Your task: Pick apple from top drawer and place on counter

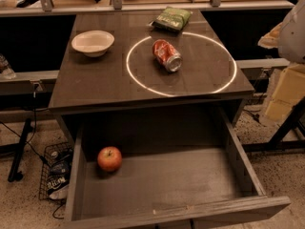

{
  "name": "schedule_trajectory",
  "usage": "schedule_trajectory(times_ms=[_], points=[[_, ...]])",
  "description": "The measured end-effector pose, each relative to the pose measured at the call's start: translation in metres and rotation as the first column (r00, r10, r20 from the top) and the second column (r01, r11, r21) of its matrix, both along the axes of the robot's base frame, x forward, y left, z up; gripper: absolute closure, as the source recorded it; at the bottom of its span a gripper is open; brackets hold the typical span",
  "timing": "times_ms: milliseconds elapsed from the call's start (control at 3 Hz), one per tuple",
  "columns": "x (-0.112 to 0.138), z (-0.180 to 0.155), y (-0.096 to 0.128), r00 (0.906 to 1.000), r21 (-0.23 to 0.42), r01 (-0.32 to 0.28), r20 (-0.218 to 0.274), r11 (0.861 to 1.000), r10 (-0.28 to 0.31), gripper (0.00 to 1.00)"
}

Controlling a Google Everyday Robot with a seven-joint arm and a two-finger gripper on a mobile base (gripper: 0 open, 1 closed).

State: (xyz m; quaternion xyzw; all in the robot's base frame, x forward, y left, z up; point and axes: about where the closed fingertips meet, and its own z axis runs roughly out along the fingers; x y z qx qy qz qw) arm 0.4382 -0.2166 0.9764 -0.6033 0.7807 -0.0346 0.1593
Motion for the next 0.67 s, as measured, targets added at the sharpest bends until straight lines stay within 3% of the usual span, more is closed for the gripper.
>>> schedule_trajectory(times_ms=[333, 667], points=[[0.0, 0.0, 0.0, 1.0, 0.0, 0.0, 0.0, 1.0, 0.0, 0.0], [0.006, -0.027, 0.02, 0.9997, 0.049, -0.006, -0.024, 0.999, 0.007, 0.0]])
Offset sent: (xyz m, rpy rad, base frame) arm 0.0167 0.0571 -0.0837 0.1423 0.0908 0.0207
